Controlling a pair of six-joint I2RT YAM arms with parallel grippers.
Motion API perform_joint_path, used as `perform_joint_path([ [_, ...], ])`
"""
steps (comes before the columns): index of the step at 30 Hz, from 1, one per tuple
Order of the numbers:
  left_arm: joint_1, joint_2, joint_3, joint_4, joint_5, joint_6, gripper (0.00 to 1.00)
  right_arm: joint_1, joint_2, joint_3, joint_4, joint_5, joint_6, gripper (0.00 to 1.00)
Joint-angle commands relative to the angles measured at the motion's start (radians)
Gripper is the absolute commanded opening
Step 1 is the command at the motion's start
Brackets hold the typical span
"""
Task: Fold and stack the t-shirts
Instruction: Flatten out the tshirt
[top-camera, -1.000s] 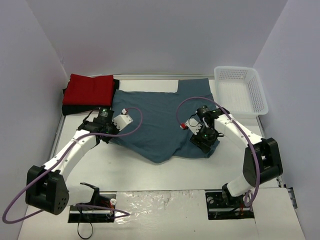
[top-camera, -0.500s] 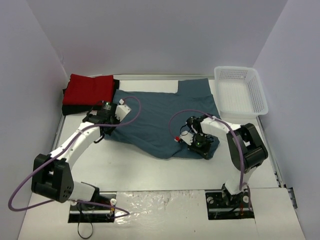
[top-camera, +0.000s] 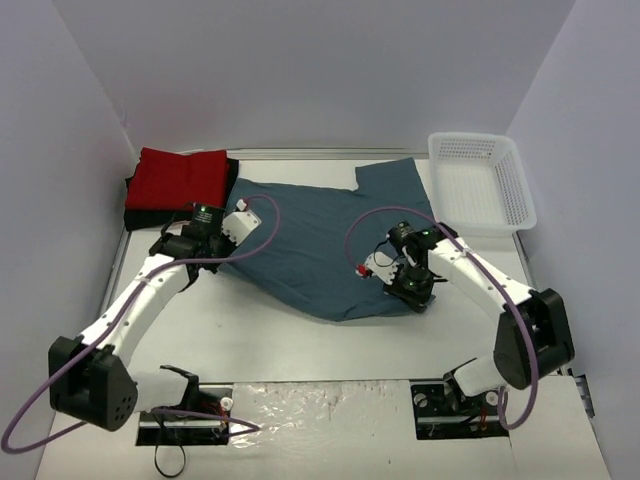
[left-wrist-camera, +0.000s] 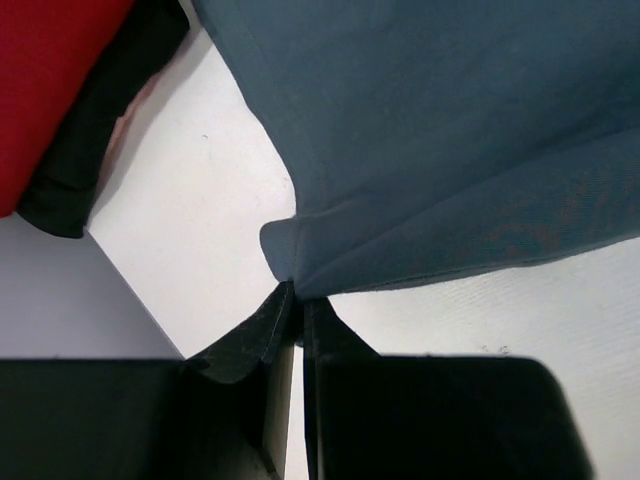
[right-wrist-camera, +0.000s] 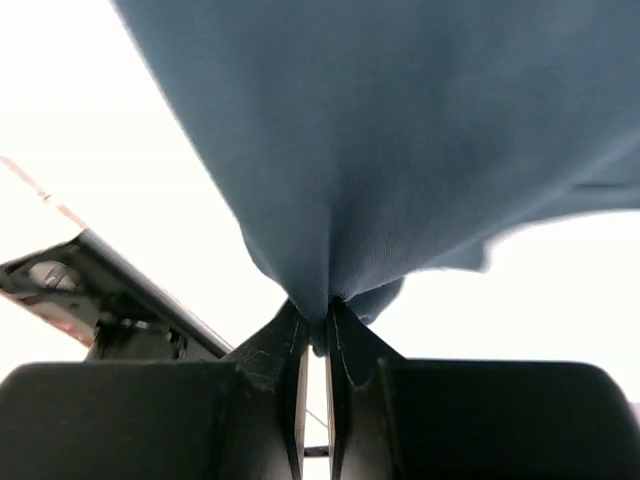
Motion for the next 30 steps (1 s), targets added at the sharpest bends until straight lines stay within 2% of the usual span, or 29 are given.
perform_joint_path([
  [1,0.006,-0.112,0.013,-0.038,0.041,0.052,0.02,-0.038,-0.095,0.126,-0.169,-0.061,-0.077,0.0],
  [5,0.007,-0.122,0.034,-0.015,-0.031,0.025,0.02,-0.118,-0.045,0.278,-0.145,-0.048,-0.103,0.0],
  [9,0.009,-0.062,0.023,-0.004,-0.057,0.008,0.02,-0.216,0.19,0.451,-0.056,-0.022,-0.042,0.0],
  [13,0.007,-0.031,-0.033,0.059,-0.073,-0.009,0.02,-0.223,0.447,0.667,0.048,0.028,0.064,0.0],
  [14,0.007,-0.019,-0.058,0.068,-0.079,-0.011,0.02,-0.223,0.563,0.728,0.055,0.033,0.089,0.0],
  [16,0.007,-0.007,-0.076,0.097,-0.089,-0.015,0.02,-0.221,0.673,0.914,0.055,0.065,0.154,0.0],
  [18,0.006,0.013,-0.089,0.105,-0.097,-0.017,0.03,-0.218,0.79,1.054,0.053,0.108,0.182,0.06],
  [19,0.007,0.018,-0.093,0.113,-0.1,-0.02,0.02,-0.215,0.811,1.079,0.055,0.117,0.184,0.18],
  [20,0.007,0.024,-0.093,0.114,-0.1,-0.02,0.02,-0.215,0.833,1.099,0.055,0.116,0.188,0.36],
  [24,0.006,0.024,-0.101,0.127,-0.097,-0.017,0.02,-0.212,0.769,1.073,0.065,0.076,0.182,0.45],
  [30,0.007,0.047,-0.092,0.14,-0.108,-0.008,0.02,-0.209,0.511,0.82,0.148,0.061,0.169,0.47],
])
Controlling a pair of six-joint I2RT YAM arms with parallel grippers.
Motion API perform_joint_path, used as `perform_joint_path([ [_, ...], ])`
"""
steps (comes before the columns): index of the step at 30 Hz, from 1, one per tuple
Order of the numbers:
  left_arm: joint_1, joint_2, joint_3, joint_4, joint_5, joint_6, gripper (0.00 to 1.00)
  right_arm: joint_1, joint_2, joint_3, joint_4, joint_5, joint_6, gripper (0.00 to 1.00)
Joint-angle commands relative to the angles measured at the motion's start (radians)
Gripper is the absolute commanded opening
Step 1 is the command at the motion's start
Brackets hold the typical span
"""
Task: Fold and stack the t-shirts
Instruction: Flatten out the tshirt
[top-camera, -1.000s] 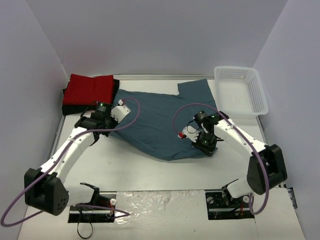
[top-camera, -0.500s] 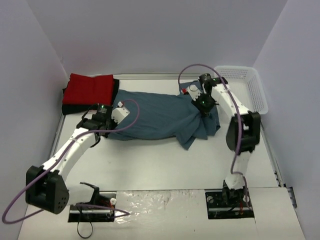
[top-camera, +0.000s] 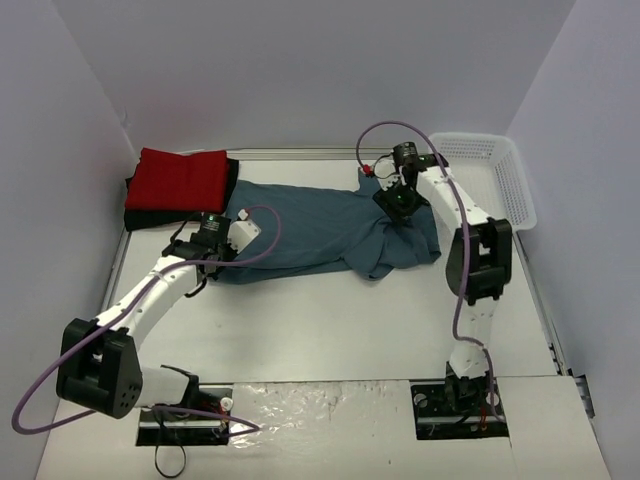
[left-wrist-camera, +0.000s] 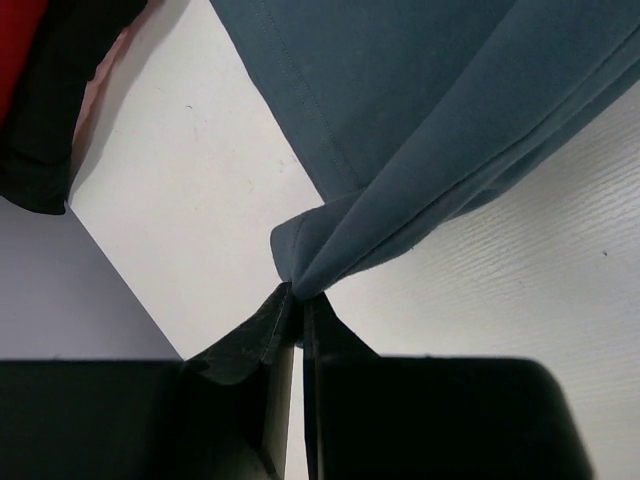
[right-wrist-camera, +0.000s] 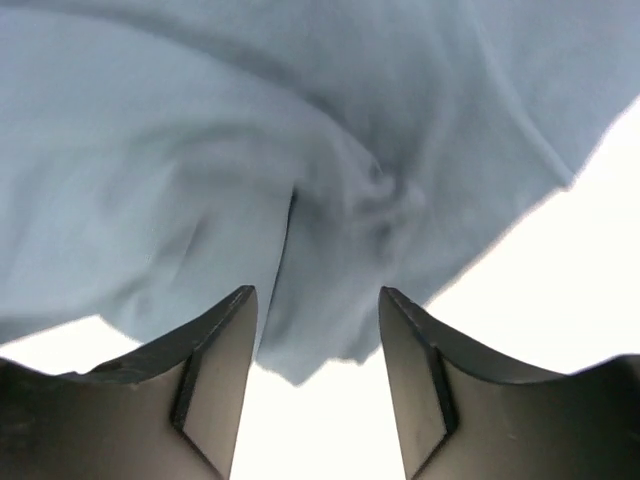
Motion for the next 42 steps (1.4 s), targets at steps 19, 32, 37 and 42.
perform_joint_path([
  [19,0.005,0.035,-0.009,0.056,-0.01,-0.055,0.02,0.09,-0.579,-0.72,0.053,0.163,-0.209,0.47],
  [32,0.005,0.063,-0.017,0.064,-0.037,-0.061,0.02,0.123,-0.4,-0.712,0.209,0.246,-0.23,0.48],
  [37,0.007,0.07,-0.017,0.067,-0.04,-0.063,0.02,0.131,-0.339,-0.683,0.232,0.257,-0.235,0.48],
  [42,0.007,0.081,-0.017,0.07,-0.044,-0.063,0.02,0.131,-0.314,-0.666,0.257,0.26,-0.233,0.47],
])
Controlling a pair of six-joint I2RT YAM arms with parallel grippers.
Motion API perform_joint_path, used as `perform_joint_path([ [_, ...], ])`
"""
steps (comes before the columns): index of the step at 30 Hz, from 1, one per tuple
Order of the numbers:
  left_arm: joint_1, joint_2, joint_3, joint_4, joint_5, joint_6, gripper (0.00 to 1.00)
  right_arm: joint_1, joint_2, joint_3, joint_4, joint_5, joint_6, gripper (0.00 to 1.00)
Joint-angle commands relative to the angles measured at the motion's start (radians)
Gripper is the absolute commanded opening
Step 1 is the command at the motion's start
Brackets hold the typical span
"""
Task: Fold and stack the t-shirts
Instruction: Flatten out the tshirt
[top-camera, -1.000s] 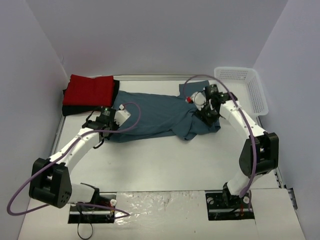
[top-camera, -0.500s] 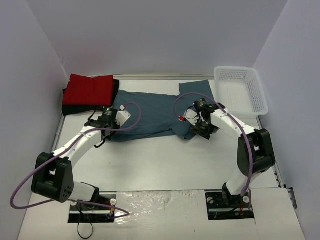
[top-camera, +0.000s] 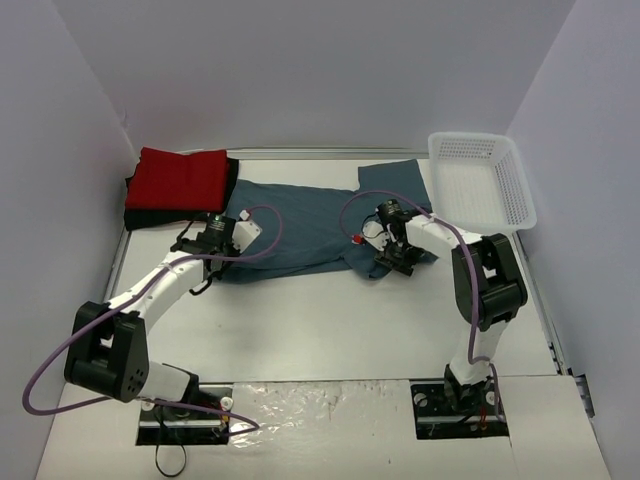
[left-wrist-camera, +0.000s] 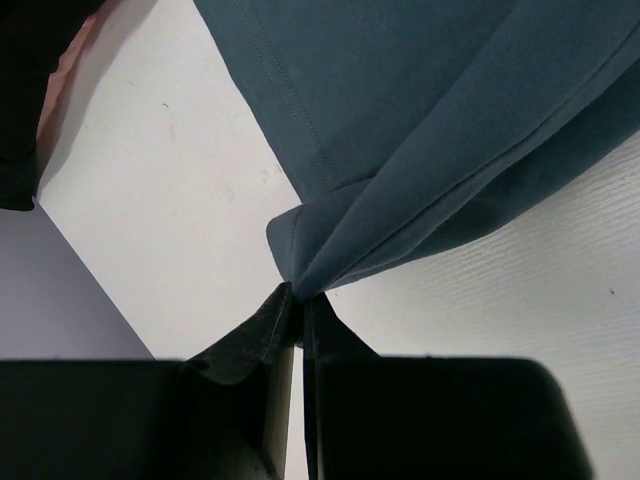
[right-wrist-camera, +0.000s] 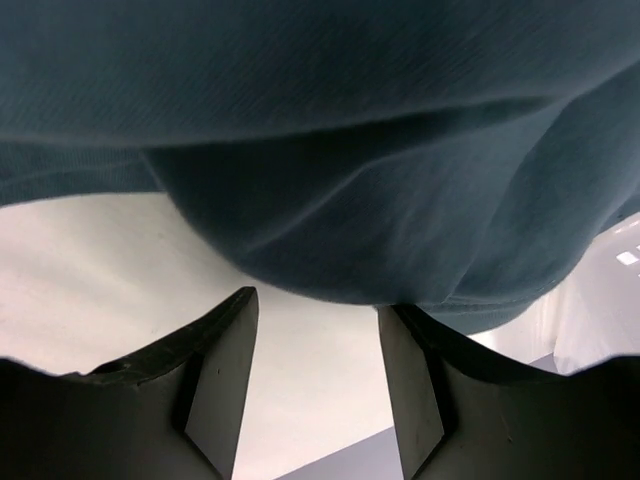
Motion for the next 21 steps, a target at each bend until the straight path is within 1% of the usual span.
perform_joint_path([
  [1,0.007,0.003,-0.004,0.014,-0.021,-0.013,0.02,0.007,0.013,0.042,0.003,0.032,-0.01,0.47],
  [6,0.007,0.01,-0.003,0.017,-0.019,-0.013,0.03,0.007,0.026,0.055,0.018,0.04,-0.004,0.45],
  [9,0.007,0.013,-0.004,0.015,-0.016,-0.013,0.02,0.008,0.036,0.056,0.018,0.042,-0.001,0.39],
  [10,0.007,0.013,-0.006,0.015,-0.016,-0.011,0.02,0.008,0.042,0.055,0.02,0.043,0.001,0.3],
  [11,0.007,0.013,-0.006,0.015,-0.016,-0.013,0.02,0.008,0.043,0.055,0.021,0.043,0.002,0.25],
  [12,0.007,0.013,-0.006,0.015,-0.016,-0.013,0.02,0.01,0.043,0.053,0.021,0.042,0.007,0.16],
  [13,0.007,0.012,-0.007,0.015,-0.015,-0.013,0.02,0.007,0.043,0.053,0.023,0.042,0.008,0.0],
  [17,0.007,0.009,-0.009,0.014,-0.016,-0.013,0.02,0.008,0.016,0.041,0.021,0.045,0.016,0.0],
  [21,0.007,0.001,-0.006,0.012,-0.018,-0.011,0.02,0.008,-0.065,0.015,0.009,0.084,0.024,0.0],
])
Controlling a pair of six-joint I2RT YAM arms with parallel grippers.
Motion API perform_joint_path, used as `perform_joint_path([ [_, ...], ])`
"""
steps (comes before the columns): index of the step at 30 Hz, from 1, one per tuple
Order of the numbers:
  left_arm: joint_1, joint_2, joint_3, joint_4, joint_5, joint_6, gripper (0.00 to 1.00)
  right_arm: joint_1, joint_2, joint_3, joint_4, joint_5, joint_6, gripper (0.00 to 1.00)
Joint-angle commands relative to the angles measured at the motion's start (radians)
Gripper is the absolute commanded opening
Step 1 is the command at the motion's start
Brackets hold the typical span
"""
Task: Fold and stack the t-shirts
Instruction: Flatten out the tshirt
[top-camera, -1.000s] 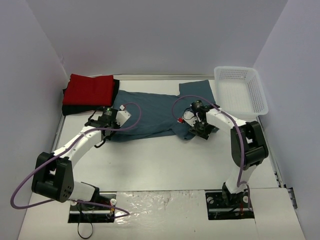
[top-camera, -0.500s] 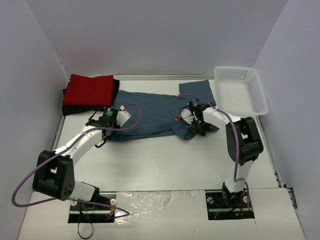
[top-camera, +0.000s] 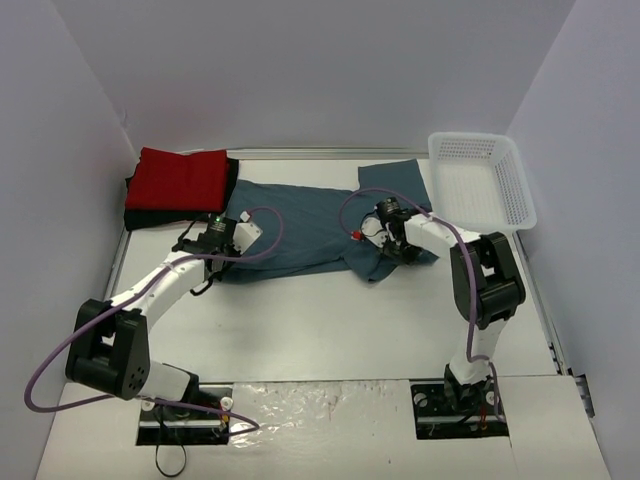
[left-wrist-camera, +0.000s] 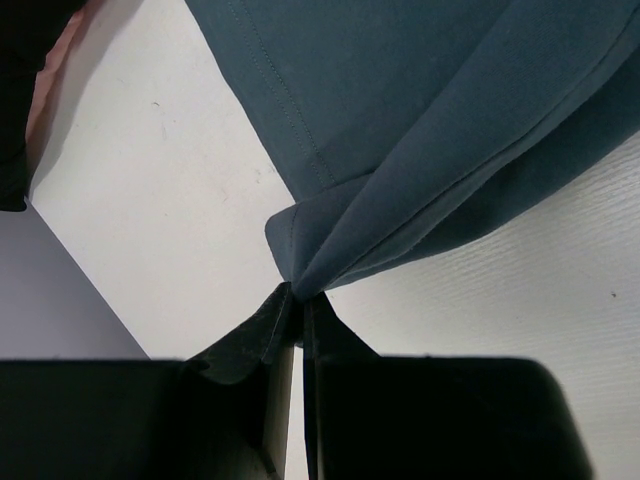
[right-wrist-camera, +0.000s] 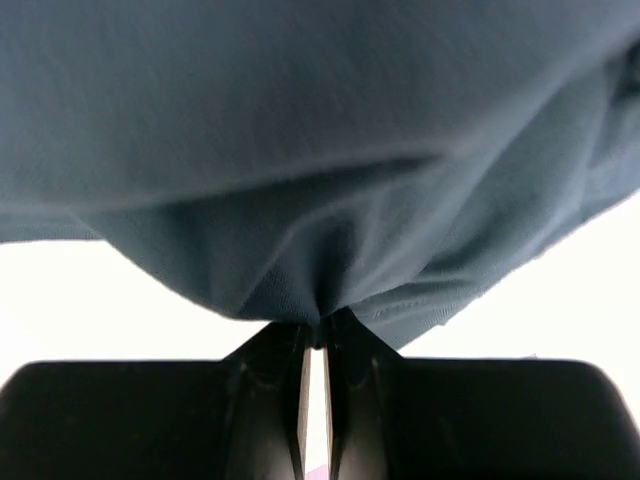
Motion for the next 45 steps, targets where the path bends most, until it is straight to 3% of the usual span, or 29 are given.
perform_joint_path([
  [1,0.007,-0.02,0.005,-0.001,-0.017,-0.011,0.02,0.007,-0.112,-0.015,-0.049,0.06,0.015,0.0],
  [13,0.007,-0.081,0.069,-0.055,-0.022,0.018,0.02,-0.011,-0.41,-0.013,-0.203,-0.015,0.052,0.0],
  [19,0.007,-0.107,0.071,-0.075,-0.009,0.021,0.02,-0.037,-0.381,-0.043,-0.207,-0.044,0.072,0.0],
  [21,0.007,-0.115,0.063,-0.079,-0.008,0.021,0.02,-0.048,-0.358,-0.047,-0.207,-0.065,0.081,0.08],
  [22,0.007,-0.121,0.06,-0.081,-0.006,0.021,0.02,-0.049,-0.35,-0.049,-0.207,-0.07,0.082,0.07],
  [23,0.007,-0.128,0.053,-0.083,-0.006,0.022,0.02,-0.054,-0.343,-0.047,-0.206,-0.082,0.084,0.0],
  [35,0.007,-0.165,0.022,-0.086,-0.012,0.024,0.02,-0.081,-0.346,-0.026,-0.2,-0.121,0.096,0.0],
  [41,0.008,-0.173,0.065,-0.063,-0.034,-0.007,0.02,-0.166,-0.32,0.103,-0.174,-0.108,0.125,0.0],
  [45,0.022,-0.098,0.172,-0.066,-0.026,-0.031,0.02,-0.193,-0.205,0.314,-0.167,-0.117,0.171,0.0],
])
